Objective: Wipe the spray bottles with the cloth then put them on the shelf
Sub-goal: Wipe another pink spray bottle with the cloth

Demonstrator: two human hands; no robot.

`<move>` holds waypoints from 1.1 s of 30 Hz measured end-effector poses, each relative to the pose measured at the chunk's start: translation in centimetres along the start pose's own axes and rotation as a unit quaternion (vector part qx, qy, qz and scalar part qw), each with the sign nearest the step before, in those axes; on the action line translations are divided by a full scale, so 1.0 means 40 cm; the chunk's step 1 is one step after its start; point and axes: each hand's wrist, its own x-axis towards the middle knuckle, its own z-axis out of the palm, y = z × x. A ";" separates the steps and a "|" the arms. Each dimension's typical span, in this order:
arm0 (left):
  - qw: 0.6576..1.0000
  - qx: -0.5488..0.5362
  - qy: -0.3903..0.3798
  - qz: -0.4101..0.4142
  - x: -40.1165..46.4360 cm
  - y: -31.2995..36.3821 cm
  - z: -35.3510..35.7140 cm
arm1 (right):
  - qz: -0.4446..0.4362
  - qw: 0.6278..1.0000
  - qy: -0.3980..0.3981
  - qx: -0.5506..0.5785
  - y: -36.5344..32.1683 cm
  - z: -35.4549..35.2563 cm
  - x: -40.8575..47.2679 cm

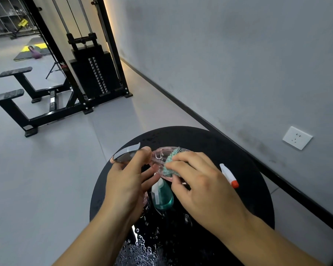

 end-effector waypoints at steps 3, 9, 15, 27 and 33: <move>1.000 0.002 0.002 -0.004 0.000 -0.002 -0.001 | 0.017 1.000 0.007 0.005 0.006 0.003 -0.003; 1.000 0.013 0.012 -0.004 -0.011 0.010 -0.002 | -0.017 1.000 -0.007 0.021 -0.005 0.005 -0.001; 1.000 -0.009 0.026 -0.007 -0.007 0.027 -0.015 | 0.019 1.000 0.014 0.003 0.016 -0.001 0.003; 0.999 -0.009 0.029 -0.023 -0.008 0.023 -0.020 | -0.016 1.000 0.008 -0.018 0.026 0.002 -0.005; 1.000 0.005 0.012 -0.027 -0.012 0.029 -0.019 | -0.038 0.999 0.007 -0.002 0.028 0.004 -0.005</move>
